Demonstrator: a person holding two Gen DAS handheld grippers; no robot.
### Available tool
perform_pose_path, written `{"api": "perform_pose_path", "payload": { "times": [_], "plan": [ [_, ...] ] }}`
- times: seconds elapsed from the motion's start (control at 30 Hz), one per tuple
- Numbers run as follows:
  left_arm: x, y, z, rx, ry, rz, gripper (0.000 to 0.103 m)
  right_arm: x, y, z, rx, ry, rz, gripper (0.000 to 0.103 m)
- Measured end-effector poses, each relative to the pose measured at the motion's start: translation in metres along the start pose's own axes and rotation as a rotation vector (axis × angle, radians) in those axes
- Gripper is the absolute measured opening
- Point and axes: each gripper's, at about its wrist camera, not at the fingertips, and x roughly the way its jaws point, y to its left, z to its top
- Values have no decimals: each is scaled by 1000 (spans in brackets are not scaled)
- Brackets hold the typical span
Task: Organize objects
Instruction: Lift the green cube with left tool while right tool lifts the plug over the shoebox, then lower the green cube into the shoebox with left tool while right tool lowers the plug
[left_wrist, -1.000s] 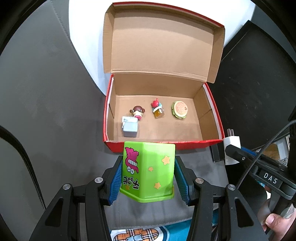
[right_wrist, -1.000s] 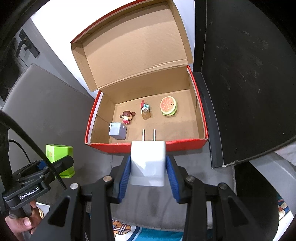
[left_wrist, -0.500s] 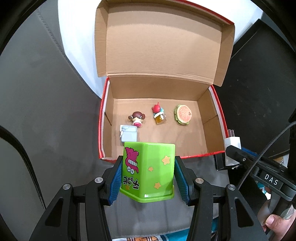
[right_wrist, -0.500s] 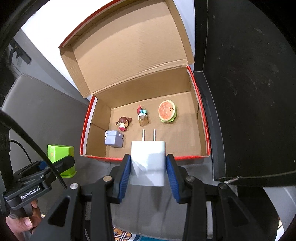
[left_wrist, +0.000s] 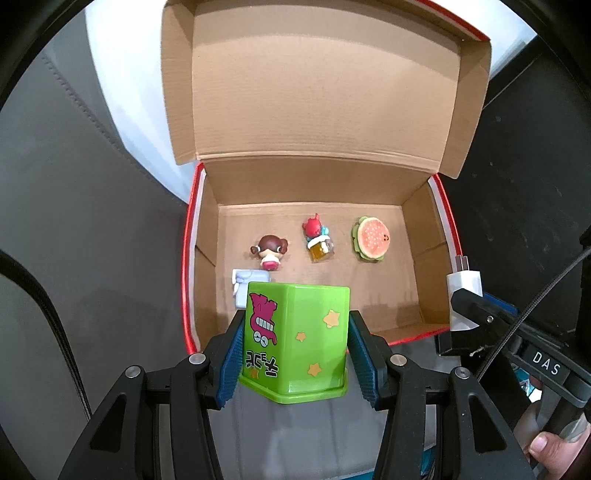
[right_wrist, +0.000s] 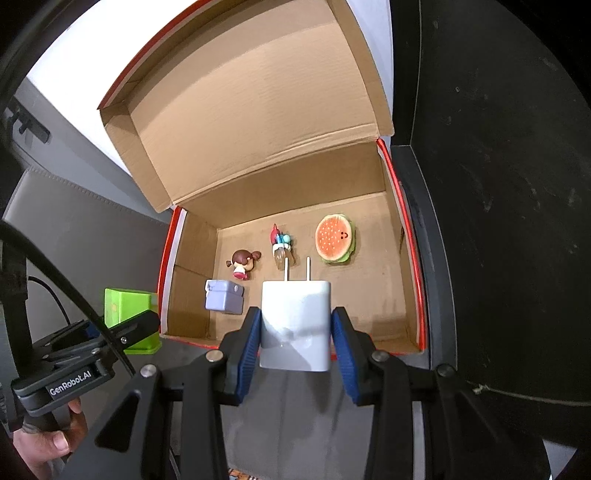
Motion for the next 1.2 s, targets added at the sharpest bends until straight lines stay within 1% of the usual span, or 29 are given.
{"api": "perform_pose_path", "payload": {
  "times": [0.27, 0.43, 0.77, 1.0, 1.03, 1.2],
  "plan": [
    [22, -5, 21, -5, 29, 23, 54, 11, 3, 3, 26, 10, 14, 38],
    [40, -8, 29, -5, 64, 36, 54, 21, 3, 7, 34, 20, 17, 38],
    [81, -15, 41, 9, 155, 77, 54, 37, 3, -1, 53, 44, 25, 38],
    [105, -18, 48, 18, 195, 103, 54, 42, 2, -6, 63, 46, 27, 38],
    [108, -19, 50, 18, 199, 106, 54, 39, 16, -19, 61, 44, 7, 38],
    [128, -20, 52, 38, 230, 129, 54, 42, 18, -23, 29, 45, 3, 38]
  ]
}}
